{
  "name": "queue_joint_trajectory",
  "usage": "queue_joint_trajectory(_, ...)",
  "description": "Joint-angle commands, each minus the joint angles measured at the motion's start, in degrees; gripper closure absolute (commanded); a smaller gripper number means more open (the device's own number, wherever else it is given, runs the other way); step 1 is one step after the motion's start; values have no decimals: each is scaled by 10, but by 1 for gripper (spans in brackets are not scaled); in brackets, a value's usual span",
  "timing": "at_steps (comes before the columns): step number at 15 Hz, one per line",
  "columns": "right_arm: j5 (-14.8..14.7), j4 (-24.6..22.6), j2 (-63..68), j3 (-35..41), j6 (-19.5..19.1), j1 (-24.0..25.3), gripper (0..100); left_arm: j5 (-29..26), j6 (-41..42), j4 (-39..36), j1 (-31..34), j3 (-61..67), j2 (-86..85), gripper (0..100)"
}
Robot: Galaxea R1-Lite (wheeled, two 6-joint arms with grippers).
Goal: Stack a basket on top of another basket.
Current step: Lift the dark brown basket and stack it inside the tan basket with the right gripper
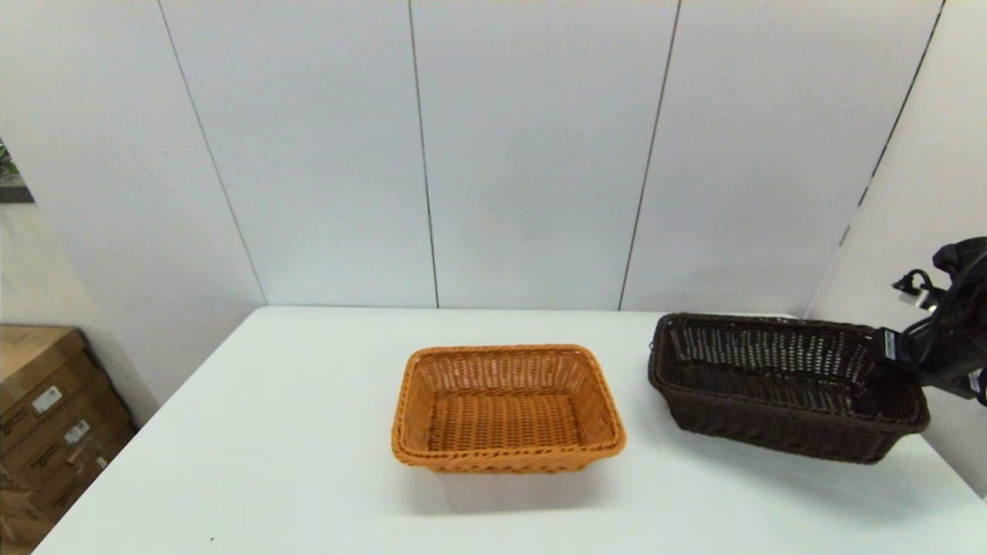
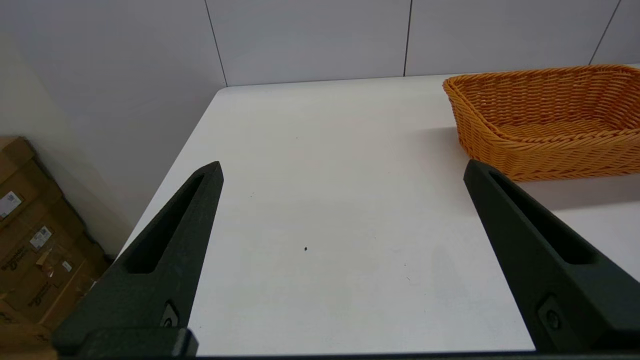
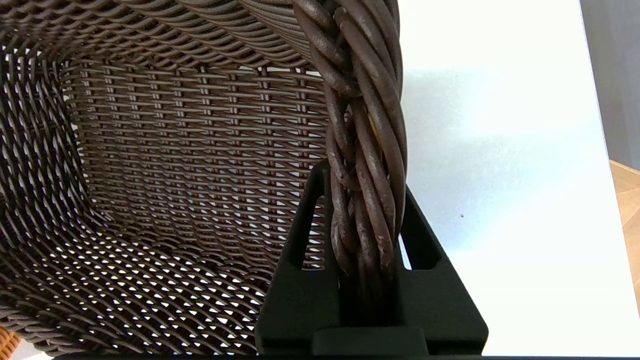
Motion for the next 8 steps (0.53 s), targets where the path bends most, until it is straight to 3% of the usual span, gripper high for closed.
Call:
queue_joint_trajectory(1, 1, 1, -2, 0, 0, 0, 100, 0, 0, 0, 0, 1, -1, 0)
queue_joint_trajectory(8, 1, 1, -2, 0, 0, 0, 100, 0, 0, 0, 0, 1, -1, 0)
